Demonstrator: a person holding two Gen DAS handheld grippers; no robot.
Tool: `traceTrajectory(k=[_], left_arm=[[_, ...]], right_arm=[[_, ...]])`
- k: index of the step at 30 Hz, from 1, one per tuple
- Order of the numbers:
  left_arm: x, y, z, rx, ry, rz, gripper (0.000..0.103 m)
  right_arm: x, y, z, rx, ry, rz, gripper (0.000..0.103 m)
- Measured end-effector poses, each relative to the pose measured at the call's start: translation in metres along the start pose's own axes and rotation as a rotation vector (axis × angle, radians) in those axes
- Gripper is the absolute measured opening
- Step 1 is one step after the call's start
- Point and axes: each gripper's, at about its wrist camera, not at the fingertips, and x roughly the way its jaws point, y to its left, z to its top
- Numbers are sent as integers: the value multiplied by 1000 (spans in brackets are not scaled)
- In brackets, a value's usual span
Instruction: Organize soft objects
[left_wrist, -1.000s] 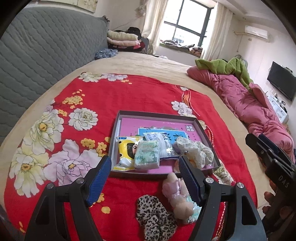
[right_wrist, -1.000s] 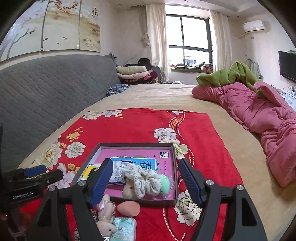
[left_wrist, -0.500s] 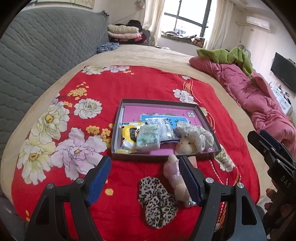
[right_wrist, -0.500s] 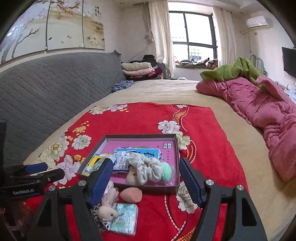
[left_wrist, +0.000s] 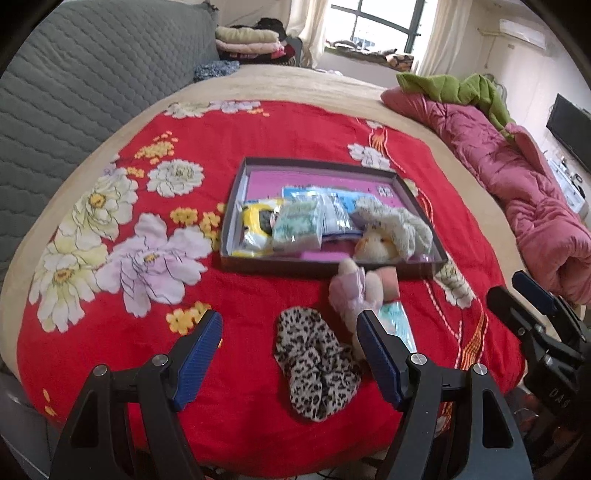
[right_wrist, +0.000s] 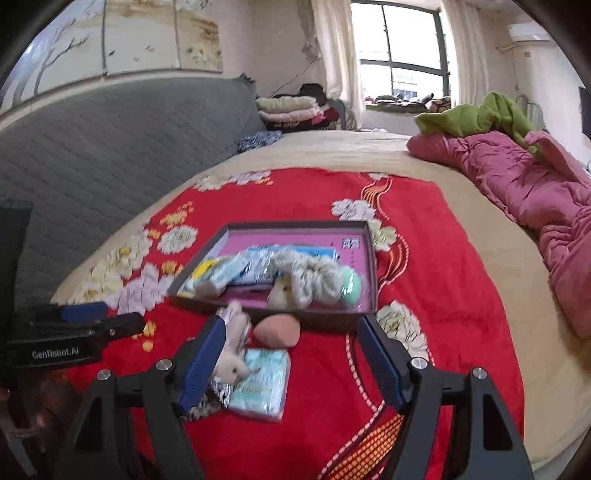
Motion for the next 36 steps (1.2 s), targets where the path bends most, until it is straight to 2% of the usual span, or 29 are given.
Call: traceTrajectory(k=[4, 9, 19, 27, 36], left_arm=[[6, -2, -12, 12, 26, -7, 76], [24, -6, -28, 19, 96, -29, 76], [45, -16, -43, 45, 172, -52, 76], [66, -15, -52, 41, 223, -53, 76], [88, -14, -54, 25, 259, -58, 76]], right_arm=[[10, 10, -20, -40, 59, 7, 73], [29, 25, -42, -88, 141, 16, 73], [55, 37, -61, -94, 231, 47, 73], [76, 39, -74, -81, 279, 47, 73], [99, 39, -79, -79, 278, -17, 73]])
